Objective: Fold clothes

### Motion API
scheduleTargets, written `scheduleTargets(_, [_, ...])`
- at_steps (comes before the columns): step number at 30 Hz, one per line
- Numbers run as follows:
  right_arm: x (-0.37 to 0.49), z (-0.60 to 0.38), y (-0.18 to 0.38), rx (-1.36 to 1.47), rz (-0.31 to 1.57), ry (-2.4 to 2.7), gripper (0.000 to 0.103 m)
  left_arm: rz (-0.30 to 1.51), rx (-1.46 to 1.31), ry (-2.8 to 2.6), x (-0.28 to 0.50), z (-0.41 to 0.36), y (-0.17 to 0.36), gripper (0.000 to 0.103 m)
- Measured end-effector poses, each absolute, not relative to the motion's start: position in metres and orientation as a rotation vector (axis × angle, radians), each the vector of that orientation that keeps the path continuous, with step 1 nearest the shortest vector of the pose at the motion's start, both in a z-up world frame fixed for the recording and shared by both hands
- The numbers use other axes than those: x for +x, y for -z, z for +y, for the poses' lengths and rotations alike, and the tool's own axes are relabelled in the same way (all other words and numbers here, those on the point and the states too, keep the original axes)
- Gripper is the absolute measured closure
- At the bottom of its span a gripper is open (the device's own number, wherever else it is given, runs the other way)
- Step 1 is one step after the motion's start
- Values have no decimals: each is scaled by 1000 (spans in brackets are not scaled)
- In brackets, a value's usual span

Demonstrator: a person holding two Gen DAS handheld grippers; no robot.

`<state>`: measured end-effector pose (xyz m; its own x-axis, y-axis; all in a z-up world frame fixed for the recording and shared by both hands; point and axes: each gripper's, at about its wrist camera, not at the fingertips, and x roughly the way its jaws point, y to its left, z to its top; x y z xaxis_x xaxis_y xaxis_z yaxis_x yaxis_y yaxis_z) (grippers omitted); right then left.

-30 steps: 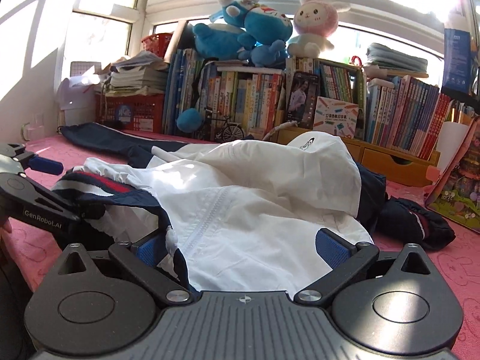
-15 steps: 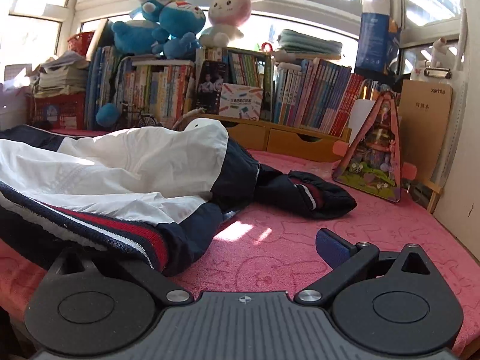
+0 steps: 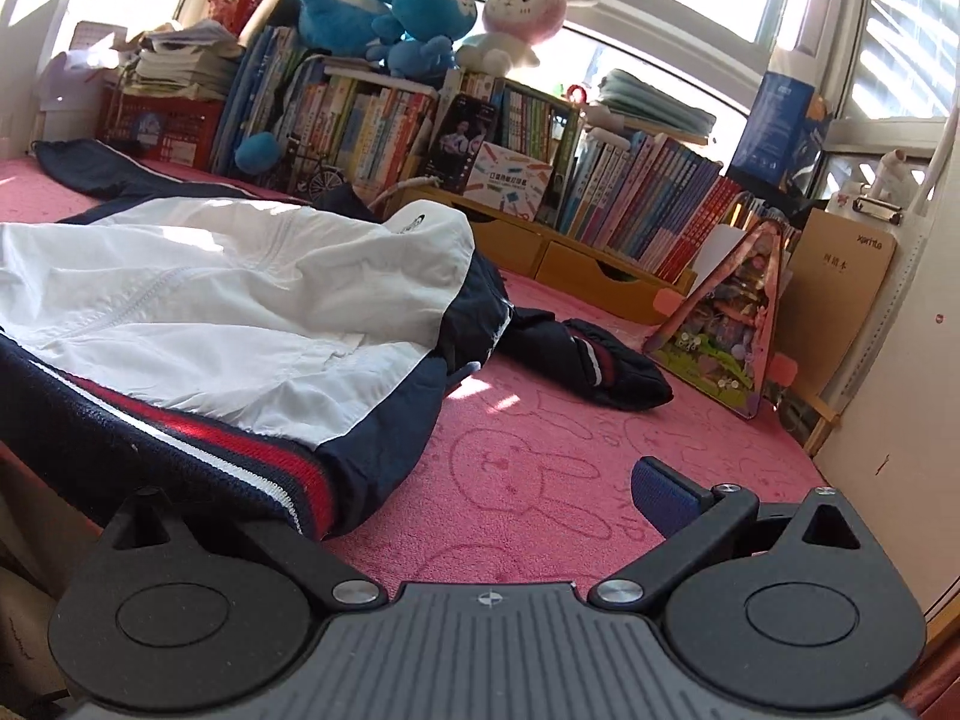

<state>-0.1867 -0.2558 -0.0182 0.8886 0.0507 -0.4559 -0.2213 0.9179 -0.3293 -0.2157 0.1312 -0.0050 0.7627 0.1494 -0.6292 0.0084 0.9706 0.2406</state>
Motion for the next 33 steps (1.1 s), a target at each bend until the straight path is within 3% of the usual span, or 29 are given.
scheduleTargets(8, [-211,-259,10,-464,515,-475,0,832,266,249,-225,129,15,0])
scheduleTargets(13, [-219,-291,-32,-433,423,-622,0,761,254,344,-234,149,-15,0])
scheduleTargets(18, [-164,-302,-73,-125,306,-644,0,630,-8,352,-189,176,-53,0])
scheduleTargets(25, [-79,-191,-31,-130,444,-711,0,706,-75,244,-99,146,-15,0])
scheduleTargets(30, [-62,-171,7,-179,598,-739,0,819,19,140,-104,161,17,0])
scheduleTargets(33, [-59,-193,17,-197,667,-723,0,773,-7,86,-108,180,5,0])
